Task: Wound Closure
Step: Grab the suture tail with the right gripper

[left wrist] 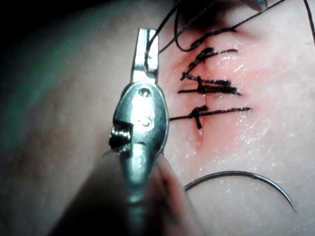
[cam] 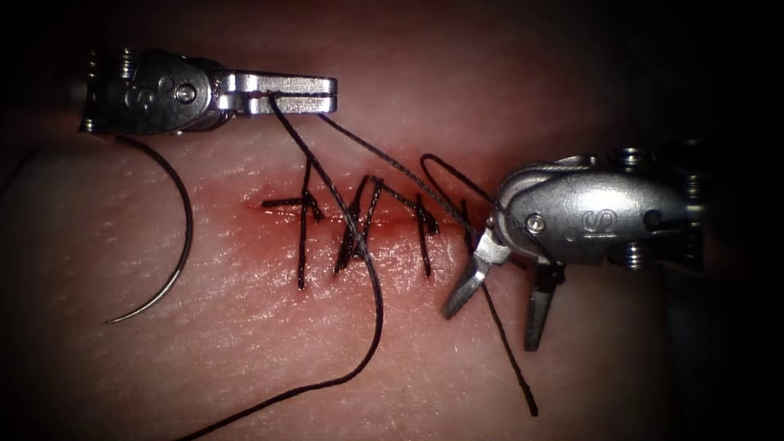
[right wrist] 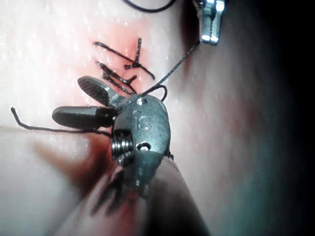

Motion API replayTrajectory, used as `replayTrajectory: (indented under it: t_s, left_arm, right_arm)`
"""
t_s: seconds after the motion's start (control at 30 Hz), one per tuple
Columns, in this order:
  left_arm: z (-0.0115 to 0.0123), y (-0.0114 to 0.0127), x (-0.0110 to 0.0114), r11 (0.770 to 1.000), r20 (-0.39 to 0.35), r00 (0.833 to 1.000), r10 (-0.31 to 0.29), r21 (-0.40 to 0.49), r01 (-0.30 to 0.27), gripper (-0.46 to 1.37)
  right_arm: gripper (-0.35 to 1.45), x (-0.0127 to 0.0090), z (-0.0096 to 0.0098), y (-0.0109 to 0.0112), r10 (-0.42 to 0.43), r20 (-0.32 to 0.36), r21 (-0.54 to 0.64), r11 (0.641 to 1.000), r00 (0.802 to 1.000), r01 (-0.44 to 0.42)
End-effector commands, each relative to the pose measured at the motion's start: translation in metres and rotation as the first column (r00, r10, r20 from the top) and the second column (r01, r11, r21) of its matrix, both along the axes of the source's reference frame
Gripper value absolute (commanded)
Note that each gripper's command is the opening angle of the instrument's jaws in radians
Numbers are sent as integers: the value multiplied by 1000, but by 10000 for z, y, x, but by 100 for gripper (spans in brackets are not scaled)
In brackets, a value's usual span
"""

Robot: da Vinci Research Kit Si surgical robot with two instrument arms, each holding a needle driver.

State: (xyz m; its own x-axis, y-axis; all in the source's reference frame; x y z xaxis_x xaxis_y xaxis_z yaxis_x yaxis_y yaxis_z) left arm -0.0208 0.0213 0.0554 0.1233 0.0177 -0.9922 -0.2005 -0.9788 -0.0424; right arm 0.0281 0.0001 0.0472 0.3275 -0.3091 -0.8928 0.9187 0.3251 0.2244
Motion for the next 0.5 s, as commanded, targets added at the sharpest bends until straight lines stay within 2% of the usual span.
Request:
replayTrajectory:
  t_s: [0.03, 0.23, 0.5]
  left_arm:
    - [0, 0, -1, 1000, 2, 1000, 6, -2, -6, -35]
    - [0, 0, -2, 1000, 4, 1000, 8, -2, -8, -35]
    - [1, -2, -3, 1000, 4, 1000, 8, -11, -8, -35]
  right_arm:
    - [101, -1, 1, -3, -6, -1, -3, 1000, 1000, 6]
    - [102, -10, 9, -24, -26, -12, -20, 999, 1000, 26]
    - [100, -20, 11, -31, -41, -24, -28, 999, 999, 41]
